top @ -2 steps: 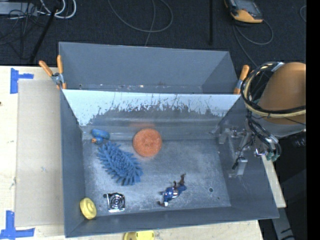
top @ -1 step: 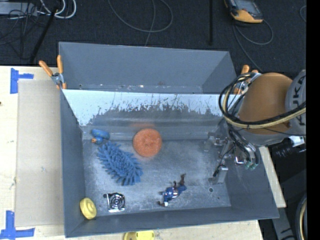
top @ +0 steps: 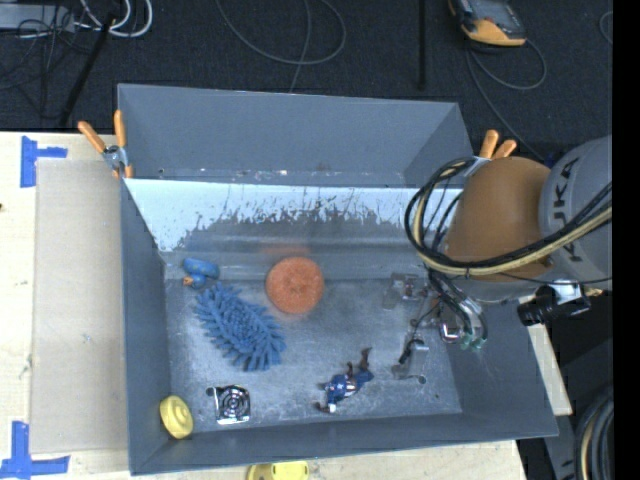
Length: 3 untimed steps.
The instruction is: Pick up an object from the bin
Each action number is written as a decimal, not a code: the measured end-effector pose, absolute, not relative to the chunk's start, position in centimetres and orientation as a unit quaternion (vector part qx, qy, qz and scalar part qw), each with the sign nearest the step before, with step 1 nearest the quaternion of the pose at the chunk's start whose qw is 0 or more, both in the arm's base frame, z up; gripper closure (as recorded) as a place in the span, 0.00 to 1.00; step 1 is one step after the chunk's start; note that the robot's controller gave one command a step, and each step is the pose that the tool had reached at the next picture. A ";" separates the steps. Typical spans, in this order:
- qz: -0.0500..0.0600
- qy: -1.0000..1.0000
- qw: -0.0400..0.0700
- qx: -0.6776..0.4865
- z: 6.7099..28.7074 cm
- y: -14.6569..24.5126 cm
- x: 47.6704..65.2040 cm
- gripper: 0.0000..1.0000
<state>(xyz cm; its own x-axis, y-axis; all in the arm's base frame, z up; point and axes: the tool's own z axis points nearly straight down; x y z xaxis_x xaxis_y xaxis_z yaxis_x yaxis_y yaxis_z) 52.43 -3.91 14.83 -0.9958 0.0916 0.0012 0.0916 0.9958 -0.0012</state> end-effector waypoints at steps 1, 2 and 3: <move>-0.001 -0.997 -0.002 -0.074 9.1 -2.8 52.2 0.00; 0.000 -0.998 0.001 -0.061 5.6 -2.5 51.1 0.00; 0.000 -1.000 0.000 -0.017 6.8 -1.7 48.8 0.00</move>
Offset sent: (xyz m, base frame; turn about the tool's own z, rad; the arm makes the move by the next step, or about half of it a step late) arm -0.0209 0.0191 -0.0783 -0.0392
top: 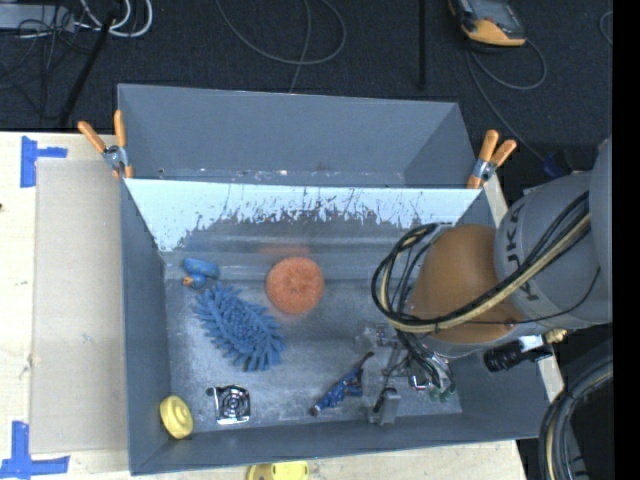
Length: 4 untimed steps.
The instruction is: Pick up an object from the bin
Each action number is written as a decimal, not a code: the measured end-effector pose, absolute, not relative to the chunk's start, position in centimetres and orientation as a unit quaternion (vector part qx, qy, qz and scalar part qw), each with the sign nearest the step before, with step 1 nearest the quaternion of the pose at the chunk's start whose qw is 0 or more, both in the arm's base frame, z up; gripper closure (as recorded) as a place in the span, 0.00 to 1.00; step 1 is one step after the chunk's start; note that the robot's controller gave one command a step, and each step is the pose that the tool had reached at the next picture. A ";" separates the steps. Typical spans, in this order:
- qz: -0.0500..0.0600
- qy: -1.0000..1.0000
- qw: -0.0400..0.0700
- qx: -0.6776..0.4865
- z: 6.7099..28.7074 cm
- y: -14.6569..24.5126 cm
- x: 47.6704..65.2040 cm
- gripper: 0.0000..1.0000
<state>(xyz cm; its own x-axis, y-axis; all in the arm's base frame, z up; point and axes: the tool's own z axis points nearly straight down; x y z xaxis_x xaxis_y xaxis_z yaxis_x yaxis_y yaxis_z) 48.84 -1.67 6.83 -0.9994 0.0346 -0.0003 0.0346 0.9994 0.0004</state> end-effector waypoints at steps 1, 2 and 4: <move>0.000 0.997 -0.001 -0.077 6.9 2.9 48.2 1.00; 0.000 0.997 -0.001 -0.078 6.9 2.9 48.2 1.00; 0.000 0.996 0.000 -0.087 16.8 1.3 51.4 1.00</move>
Offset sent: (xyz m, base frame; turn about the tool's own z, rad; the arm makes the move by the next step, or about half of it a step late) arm 0.0000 0.0000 0.0000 0.0000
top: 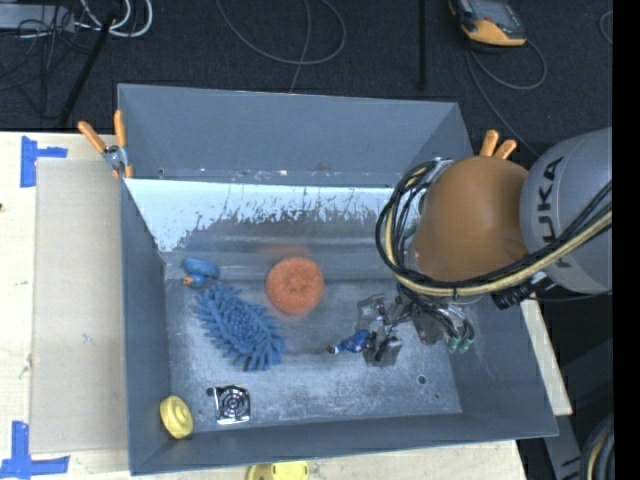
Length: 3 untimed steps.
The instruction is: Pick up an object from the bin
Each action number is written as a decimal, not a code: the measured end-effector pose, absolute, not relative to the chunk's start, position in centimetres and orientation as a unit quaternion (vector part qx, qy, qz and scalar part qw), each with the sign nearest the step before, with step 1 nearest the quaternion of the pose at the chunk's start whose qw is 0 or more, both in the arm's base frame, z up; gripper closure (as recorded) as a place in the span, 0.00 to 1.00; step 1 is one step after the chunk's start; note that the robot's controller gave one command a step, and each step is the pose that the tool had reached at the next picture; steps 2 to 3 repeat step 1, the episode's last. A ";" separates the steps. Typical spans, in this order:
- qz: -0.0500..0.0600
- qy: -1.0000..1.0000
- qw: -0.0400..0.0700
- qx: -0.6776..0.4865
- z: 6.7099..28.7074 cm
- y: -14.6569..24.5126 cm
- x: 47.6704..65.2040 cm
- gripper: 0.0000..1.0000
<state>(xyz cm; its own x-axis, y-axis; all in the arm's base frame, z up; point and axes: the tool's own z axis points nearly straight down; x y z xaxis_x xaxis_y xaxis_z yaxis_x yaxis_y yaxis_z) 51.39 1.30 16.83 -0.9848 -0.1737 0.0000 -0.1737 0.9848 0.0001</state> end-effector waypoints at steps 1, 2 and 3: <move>0.000 0.996 0.000 -0.094 28.0 1.9 51.0 1.00; 0.000 0.996 0.000 -0.094 28.0 1.9 51.0 1.00; 0.000 0.996 0.000 -0.094 28.0 1.9 51.0 1.00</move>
Offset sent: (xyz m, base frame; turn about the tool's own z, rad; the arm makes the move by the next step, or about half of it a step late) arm 0.0000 0.0000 0.0000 0.0000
